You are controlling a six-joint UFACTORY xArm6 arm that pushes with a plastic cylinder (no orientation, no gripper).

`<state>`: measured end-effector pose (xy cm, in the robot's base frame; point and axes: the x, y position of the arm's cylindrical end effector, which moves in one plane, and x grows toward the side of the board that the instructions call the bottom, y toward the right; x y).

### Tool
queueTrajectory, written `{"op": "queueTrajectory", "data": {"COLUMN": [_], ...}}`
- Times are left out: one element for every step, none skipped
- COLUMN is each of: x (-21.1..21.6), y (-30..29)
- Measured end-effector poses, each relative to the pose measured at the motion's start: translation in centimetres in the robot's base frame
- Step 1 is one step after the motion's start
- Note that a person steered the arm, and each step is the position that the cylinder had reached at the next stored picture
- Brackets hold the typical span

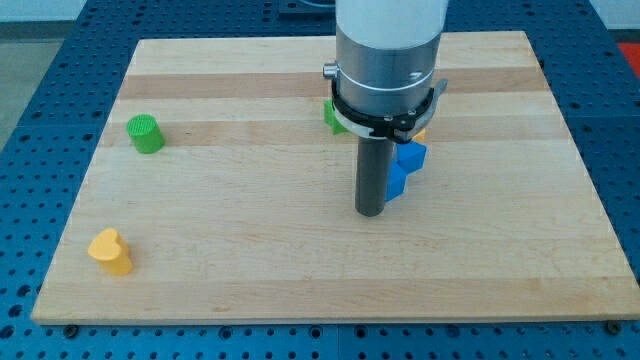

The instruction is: Point your arm at the yellow heart

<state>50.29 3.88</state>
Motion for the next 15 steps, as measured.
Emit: {"op": "queueTrajectory", "data": {"x": [0.0,0.0,0.0,0.0,0.0,0.0,0.0,0.0,0.0,0.0,-0.5,-1.1,-1.1,-1.1,-0.9], "y": [0.0,0.0,-0.6,-3.2,-7.2,-11.4,-15.0,-18.2,-18.8,-18.8,-19.2,-21.4,-25.4,-29.3,-31.0]}}
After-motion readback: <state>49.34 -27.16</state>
